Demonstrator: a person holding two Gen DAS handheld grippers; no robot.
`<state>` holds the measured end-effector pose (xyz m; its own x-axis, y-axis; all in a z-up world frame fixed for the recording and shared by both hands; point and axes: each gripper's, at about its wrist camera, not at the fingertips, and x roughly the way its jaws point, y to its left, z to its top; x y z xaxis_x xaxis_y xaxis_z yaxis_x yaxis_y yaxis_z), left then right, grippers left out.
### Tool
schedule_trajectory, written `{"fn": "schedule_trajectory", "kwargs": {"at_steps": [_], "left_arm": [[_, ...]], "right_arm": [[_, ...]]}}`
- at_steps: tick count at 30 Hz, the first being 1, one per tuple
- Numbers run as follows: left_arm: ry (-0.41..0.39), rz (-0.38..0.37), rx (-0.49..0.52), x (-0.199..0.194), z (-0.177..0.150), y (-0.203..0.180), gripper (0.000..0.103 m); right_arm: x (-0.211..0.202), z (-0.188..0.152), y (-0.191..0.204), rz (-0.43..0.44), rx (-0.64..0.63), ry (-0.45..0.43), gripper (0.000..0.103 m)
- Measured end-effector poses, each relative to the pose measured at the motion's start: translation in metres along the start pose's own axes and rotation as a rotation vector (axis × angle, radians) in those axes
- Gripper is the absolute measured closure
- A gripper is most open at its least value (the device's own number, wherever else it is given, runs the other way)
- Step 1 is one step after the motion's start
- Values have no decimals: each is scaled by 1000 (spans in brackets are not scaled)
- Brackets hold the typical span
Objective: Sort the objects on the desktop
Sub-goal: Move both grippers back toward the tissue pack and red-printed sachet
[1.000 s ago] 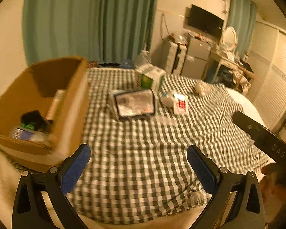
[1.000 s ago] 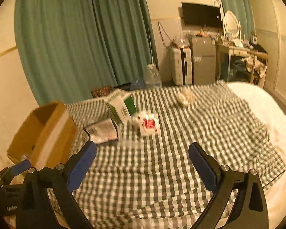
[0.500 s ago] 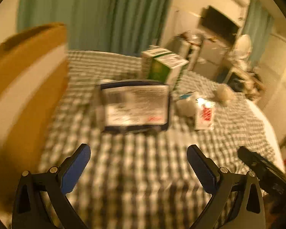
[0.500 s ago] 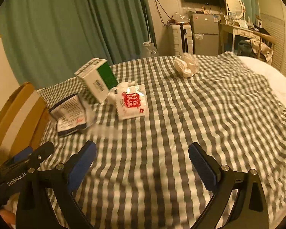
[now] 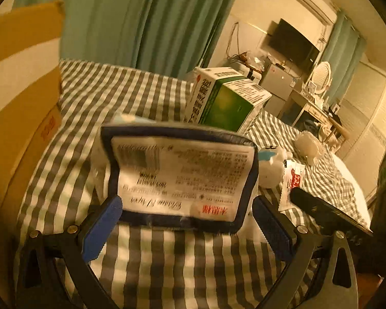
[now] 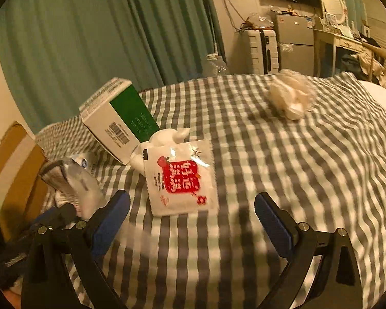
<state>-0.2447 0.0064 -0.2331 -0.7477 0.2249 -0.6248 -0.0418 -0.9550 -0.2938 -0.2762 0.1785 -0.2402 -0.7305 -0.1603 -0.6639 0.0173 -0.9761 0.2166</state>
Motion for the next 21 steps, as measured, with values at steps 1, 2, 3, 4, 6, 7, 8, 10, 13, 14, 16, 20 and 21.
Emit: {"fn": "schedule_trajectory", "kwargs": {"at_steps": [1, 2, 3, 4, 6, 7, 8, 10, 13, 14, 16, 20, 21], "left_arm": [[-5, 2, 12, 1, 1, -2, 0], [-3, 11, 30, 4, 2, -5, 0], [2, 26, 51, 7, 3, -7, 0], [3, 36, 64, 9, 4, -10, 0], [-4, 48, 88, 13, 8, -11, 0], [-3, 49, 91, 15, 9, -11, 0], [2, 49, 91, 16, 10, -10, 0], [14, 43, 83, 21, 10, -6, 0], [33, 33, 71, 26, 7, -1, 0], [35, 33, 70, 27, 7, 0, 0], [42, 43, 82, 29, 6, 0, 0], [57, 69, 122, 38, 7, -6, 0], [66, 74, 132, 41, 8, -7, 0]], "right_arm": [[5, 1, 3, 3, -8, 9, 5], [10, 0, 6, 1, -18, 11, 5], [12, 1, 8, -4, -26, 10, 5], [14, 1, 11, -7, -36, 12, 5], [17, 1, 17, -25, -61, 10, 6], [19, 1, 18, -31, -62, 9, 6], [20, 1, 17, -27, -54, 10, 6], [19, 0, 15, -19, -37, 12, 6], [21, -1, 16, -24, -39, 13, 7], [22, -2, 17, -27, -42, 20, 11], [27, -2, 18, -29, -46, 35, 20], [27, -3, 20, -47, -57, 41, 36], [27, -3, 21, -50, -61, 42, 39]]}}
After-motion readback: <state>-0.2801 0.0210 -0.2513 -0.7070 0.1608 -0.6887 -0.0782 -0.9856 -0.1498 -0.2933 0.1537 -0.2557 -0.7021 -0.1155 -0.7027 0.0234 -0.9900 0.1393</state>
